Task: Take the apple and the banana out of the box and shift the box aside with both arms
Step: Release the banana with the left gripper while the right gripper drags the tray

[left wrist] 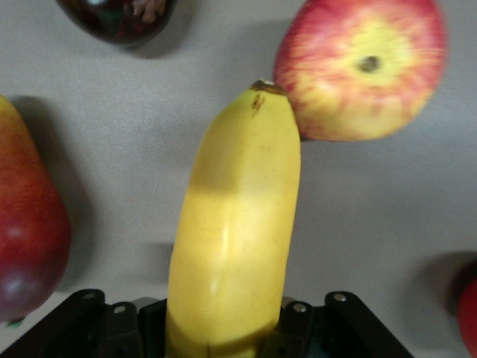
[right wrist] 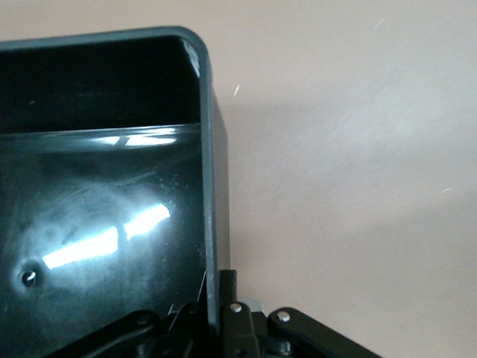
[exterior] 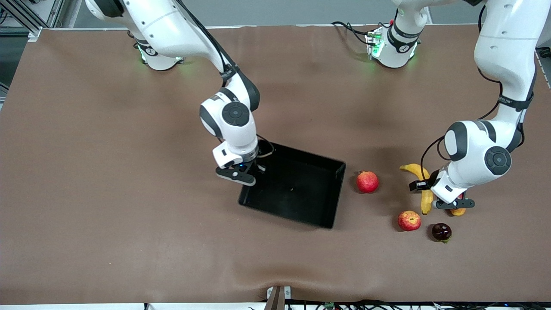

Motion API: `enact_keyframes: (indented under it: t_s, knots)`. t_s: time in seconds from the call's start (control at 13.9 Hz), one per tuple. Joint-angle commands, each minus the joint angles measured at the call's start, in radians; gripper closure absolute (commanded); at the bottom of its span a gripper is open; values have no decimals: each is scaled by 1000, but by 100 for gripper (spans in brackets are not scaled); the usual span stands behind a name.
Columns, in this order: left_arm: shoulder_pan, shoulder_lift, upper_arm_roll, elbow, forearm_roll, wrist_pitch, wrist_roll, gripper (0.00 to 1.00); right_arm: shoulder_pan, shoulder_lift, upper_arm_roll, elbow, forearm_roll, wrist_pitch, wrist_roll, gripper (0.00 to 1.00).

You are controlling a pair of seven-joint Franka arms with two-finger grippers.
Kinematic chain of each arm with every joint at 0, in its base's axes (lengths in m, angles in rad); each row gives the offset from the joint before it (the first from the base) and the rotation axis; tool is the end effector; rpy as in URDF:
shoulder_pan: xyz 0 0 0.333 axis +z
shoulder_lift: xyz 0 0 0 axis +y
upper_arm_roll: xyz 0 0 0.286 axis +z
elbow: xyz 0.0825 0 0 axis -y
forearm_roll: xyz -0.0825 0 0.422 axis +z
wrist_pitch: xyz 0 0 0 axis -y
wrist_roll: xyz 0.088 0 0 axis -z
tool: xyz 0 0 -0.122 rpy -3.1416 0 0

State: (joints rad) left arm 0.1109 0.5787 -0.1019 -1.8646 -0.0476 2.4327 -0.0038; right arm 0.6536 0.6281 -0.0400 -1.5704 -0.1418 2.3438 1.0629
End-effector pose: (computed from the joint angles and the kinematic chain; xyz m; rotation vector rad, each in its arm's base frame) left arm 0.6473 0.0049 0.1361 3.0533 0.0998 -0.0127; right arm 0.5970 0.4197 0.2275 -3.0601 0.5382 -0.3032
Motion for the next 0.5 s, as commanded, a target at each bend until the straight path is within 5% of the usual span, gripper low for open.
enact_keyframes:
  t_s: [0.0, 0.07, 0.14, 0.22, 0.43]
  knots:
    - [10, 15, -10, -4, -69, 34, 8, 100, -81, -92, 25, 3, -12, -61, -29, 100]
    - [12, 20, -10, -5, -70, 34, 8, 87, -115, -117, 26, 4, -1, -89, -82, 100]
    - [18, 20, -10, -4, -71, 34, 8, 54, -150, -148, 26, 4, 51, -128, -159, 100]
    - [19, 17, -10, -4, -71, 32, 19, 1, -191, -190, 20, 4, 141, -171, -269, 100]
    - [16, -12, -10, -2, -69, 14, 18, 0, -356, -273, 17, 0, 220, -302, -563, 100]
